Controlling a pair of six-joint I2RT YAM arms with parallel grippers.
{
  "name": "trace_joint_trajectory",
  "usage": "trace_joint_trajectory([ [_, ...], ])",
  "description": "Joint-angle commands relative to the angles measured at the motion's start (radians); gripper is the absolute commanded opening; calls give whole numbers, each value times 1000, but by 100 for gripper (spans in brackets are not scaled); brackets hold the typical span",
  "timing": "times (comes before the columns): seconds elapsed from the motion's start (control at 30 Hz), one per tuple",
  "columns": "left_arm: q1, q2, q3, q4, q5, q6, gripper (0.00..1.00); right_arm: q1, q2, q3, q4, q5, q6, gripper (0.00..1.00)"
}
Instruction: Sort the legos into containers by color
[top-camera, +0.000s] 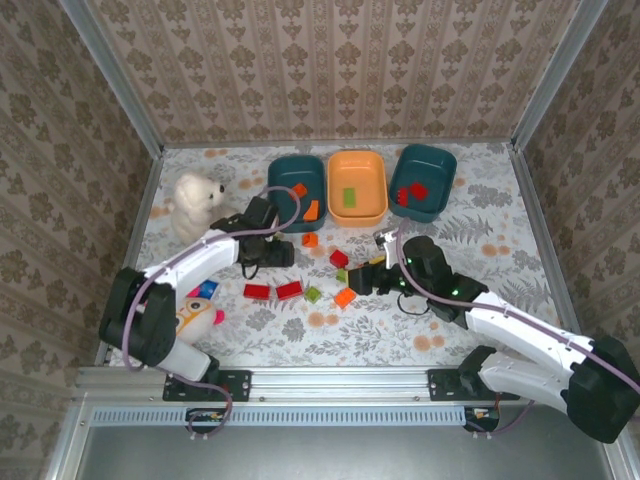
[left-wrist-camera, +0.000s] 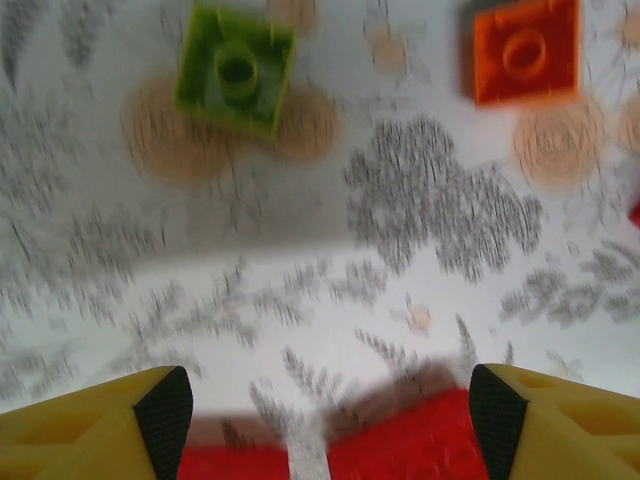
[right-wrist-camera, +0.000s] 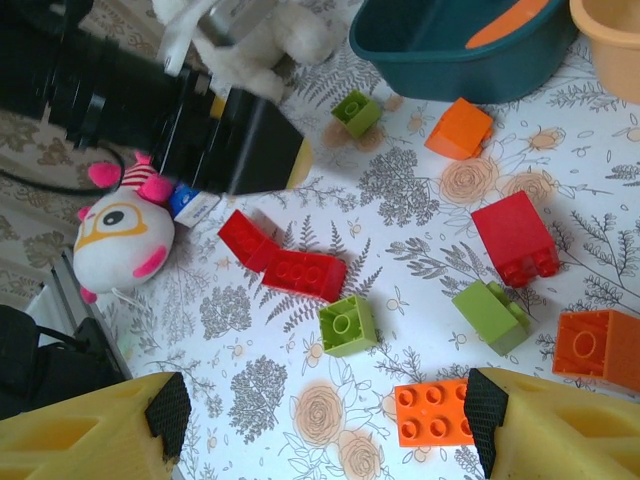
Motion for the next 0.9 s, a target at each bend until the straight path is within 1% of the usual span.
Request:
trace_joint_trajectory([
  [0.0,44,53,54,62,-39,141,79,14,32,46,40,18,22,76],
  [0.03,44,67,51,96,-16,169,80,18,37,52,38,25,26,76],
  [0.07,76,77,48,125,-1,198,81,19,41,57,31,31,31,76],
  [0.1,81,90,50,143,7,222,81,20,44,60,24,34,35,76],
  [0.17,90,140,77,147,25,258,81,21,41,65,6,41,41,76],
  [0.37,118,237,129,149,26,287,80,21,2,62,-33,66,46,76],
  [0.5,127,273,148,159,55,303,72,21,1,68,-45,65,46,76],
  [0.63,127,294,151,170,73,304,56,21,8,80,-55,72,45,76],
  [0.67,127,299,150,173,77,304,54,21,11,82,-55,74,44,76],
  [0.73,126,309,150,174,82,304,53,20,16,86,-57,75,45,76],
  [0.87,123,317,148,172,59,298,52,19,29,98,-64,75,43,76],
])
